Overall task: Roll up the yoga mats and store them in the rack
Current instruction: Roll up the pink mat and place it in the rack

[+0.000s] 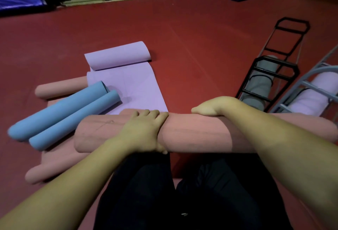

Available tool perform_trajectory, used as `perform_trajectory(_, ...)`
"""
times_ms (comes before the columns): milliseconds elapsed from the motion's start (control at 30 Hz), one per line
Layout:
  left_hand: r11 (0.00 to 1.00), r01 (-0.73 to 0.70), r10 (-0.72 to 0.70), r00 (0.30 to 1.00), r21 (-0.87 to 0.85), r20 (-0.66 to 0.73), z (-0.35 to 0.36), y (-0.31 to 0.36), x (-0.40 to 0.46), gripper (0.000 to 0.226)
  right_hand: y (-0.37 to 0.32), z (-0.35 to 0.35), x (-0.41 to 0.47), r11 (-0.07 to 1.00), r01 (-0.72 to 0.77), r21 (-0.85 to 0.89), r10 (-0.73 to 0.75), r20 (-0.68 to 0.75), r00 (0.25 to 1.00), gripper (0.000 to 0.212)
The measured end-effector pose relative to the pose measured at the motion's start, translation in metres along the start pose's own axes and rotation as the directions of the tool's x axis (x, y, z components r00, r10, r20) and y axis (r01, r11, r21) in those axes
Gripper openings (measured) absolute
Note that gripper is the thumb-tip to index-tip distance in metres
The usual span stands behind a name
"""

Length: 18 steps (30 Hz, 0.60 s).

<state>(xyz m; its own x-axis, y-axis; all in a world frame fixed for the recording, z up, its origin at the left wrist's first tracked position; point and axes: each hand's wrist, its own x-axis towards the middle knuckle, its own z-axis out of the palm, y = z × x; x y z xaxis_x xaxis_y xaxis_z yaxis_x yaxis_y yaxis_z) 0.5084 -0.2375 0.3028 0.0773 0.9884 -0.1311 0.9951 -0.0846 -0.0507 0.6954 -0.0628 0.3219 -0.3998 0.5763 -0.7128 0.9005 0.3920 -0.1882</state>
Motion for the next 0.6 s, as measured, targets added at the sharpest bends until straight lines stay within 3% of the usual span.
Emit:
perform_trajectory(133,0.998,-0.030,0.036,0.993,-0.060,0.115,-0.006,-0.008,0.009,0.117,0.004,0.007,0.003,1.000,0.007,0.028,-0.008,0.027,1.000,0.059)
perform_trajectory(233,0.985,0.004,0.039,0.969,-0.173,0.243,-0.012,-0.015,0.026,0.115,0.001,0.004,0.002,0.994,0.022,-0.105,-0.036,-0.139,0.990,0.055)
perform_trajectory(400,0.920,0.089,0.090,0.899,-0.381,0.428,-0.018,-0.034,0.062,0.111,0.003,0.010,-0.001,0.986,0.031,-0.161,-0.106,-0.479,0.871,0.052)
perform_trajectory(500,0.869,0.175,0.119,0.834,-0.463,0.539,-0.017,-0.042,0.081,0.120,0.004,0.021,-0.010,0.987,0.044,-0.158,-0.121,-0.519,0.846,0.062)
perform_trajectory(600,0.810,0.230,0.161,0.797,-0.539,0.582,-0.017,-0.045,0.094,0.097,0.001,0.040,-0.015,0.989,0.027,-0.147,-0.102,-0.526,0.844,0.069)
